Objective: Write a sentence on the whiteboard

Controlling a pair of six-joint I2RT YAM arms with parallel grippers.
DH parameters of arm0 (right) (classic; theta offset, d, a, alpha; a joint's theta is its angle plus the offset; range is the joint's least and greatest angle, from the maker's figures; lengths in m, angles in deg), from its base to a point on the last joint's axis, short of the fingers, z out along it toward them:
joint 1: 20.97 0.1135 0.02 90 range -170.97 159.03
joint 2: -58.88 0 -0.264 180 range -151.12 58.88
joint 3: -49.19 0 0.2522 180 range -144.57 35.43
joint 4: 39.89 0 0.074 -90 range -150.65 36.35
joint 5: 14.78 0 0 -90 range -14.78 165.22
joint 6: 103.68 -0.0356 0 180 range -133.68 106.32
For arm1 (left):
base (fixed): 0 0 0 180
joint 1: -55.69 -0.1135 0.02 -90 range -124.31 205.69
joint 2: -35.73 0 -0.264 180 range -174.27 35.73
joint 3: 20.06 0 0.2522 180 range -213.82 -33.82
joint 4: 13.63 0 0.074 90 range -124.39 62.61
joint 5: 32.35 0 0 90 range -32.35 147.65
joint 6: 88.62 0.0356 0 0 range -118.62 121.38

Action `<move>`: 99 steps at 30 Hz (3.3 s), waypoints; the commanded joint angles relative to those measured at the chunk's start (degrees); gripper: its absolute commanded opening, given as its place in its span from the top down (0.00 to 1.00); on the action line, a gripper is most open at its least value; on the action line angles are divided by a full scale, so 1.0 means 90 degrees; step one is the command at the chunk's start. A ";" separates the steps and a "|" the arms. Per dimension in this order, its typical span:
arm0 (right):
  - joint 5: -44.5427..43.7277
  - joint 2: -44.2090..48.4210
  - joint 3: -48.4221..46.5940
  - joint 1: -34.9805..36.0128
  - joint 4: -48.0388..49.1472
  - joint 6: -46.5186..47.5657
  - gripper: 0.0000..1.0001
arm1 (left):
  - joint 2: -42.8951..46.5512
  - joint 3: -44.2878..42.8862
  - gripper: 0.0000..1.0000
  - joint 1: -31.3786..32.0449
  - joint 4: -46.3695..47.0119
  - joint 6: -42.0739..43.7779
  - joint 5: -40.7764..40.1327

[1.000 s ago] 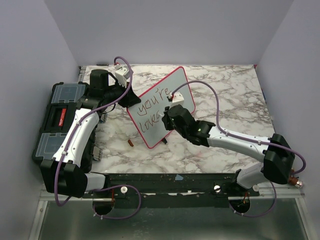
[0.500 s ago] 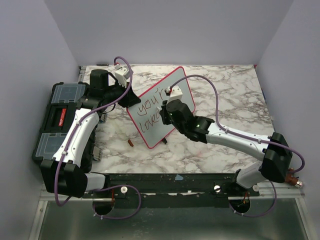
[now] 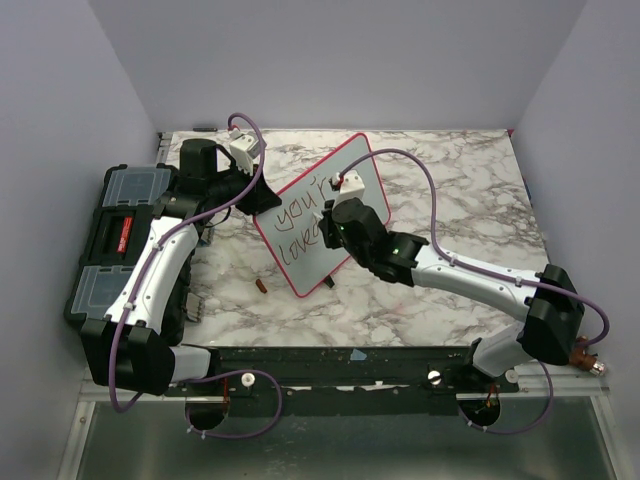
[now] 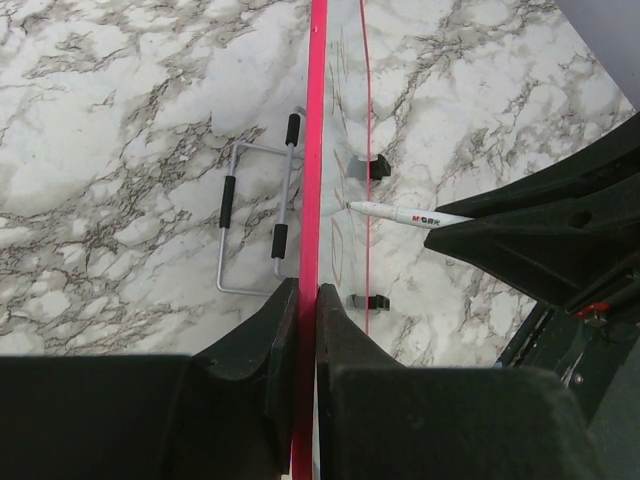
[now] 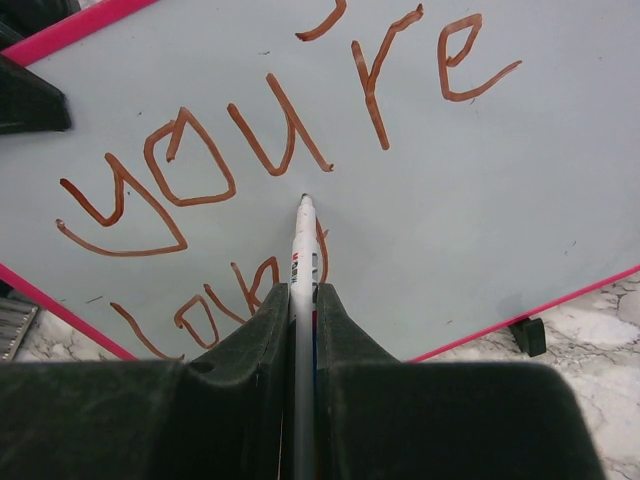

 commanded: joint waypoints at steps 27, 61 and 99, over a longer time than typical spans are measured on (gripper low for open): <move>0.0241 0.0274 0.1047 -0.0022 0.0148 -0.0568 0.99 | 0.0209 0.0026 1.00 0.0053 0.0260 0.0193 -0.0193; -0.0304 0.2230 0.1943 -0.0020 -0.0793 -0.0586 0.99 | 0.0209 0.0021 1.00 0.0083 0.0288 0.0193 -0.0127; -0.0148 0.2076 0.1786 -0.0097 -0.0308 -0.0148 0.99 | 0.0194 0.0031 1.00 0.0102 0.0273 0.0193 -0.0170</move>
